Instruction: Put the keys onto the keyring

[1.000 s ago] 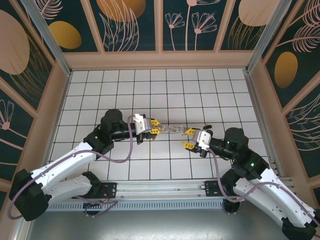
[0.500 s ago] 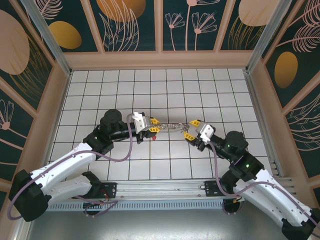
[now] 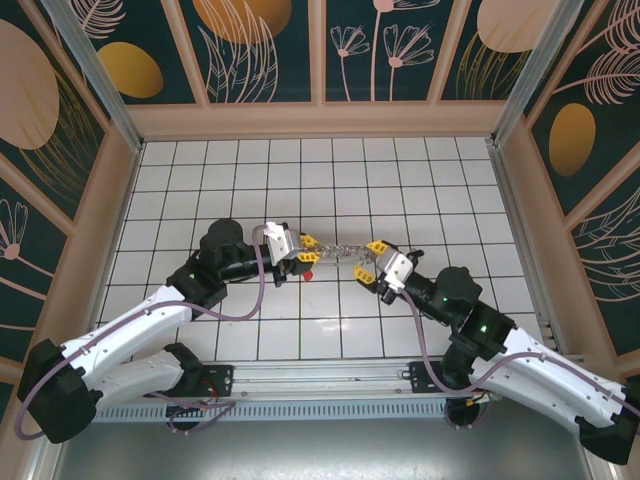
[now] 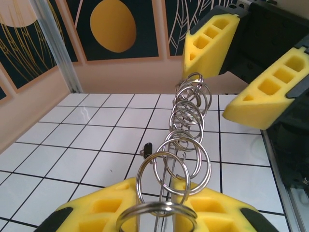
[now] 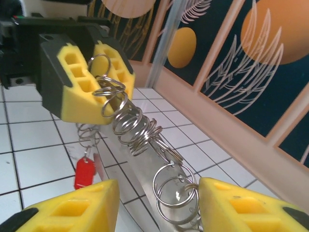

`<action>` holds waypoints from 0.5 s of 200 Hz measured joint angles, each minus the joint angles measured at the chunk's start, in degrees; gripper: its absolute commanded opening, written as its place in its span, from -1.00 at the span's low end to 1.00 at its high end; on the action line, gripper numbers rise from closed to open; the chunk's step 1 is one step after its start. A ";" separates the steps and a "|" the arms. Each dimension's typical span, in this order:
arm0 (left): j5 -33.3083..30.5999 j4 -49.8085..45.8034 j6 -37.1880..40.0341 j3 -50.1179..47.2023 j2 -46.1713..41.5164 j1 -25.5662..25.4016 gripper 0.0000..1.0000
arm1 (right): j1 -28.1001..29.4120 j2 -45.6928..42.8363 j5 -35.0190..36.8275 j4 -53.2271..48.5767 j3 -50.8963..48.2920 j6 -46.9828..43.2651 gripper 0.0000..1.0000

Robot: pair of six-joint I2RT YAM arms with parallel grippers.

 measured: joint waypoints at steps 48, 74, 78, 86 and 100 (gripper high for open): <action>-0.57 0.00 0.09 -0.26 -0.13 0.00 -1.00 | 0.37 -1.95 7.67 -0.22 -0.26 -1.27 -0.17; -0.61 -0.02 0.66 -0.39 -0.20 -0.02 -1.00 | 0.37 -3.85 8.63 -1.40 -0.26 -2.16 -0.19; -0.61 -0.02 0.68 -0.44 -0.20 -0.02 -1.00 | 0.37 -4.02 8.74 -1.55 -0.26 -2.16 -0.20; -0.66 -0.02 0.90 -0.50 -0.22 0.00 -1.00 | 0.37 -4.24 9.01 -1.88 -0.26 -2.19 -0.22; -0.81 -0.02 1.14 -0.63 -0.31 0.00 -1.00 | 0.37 -4.31 9.64 -2.49 -0.26 -2.16 -0.24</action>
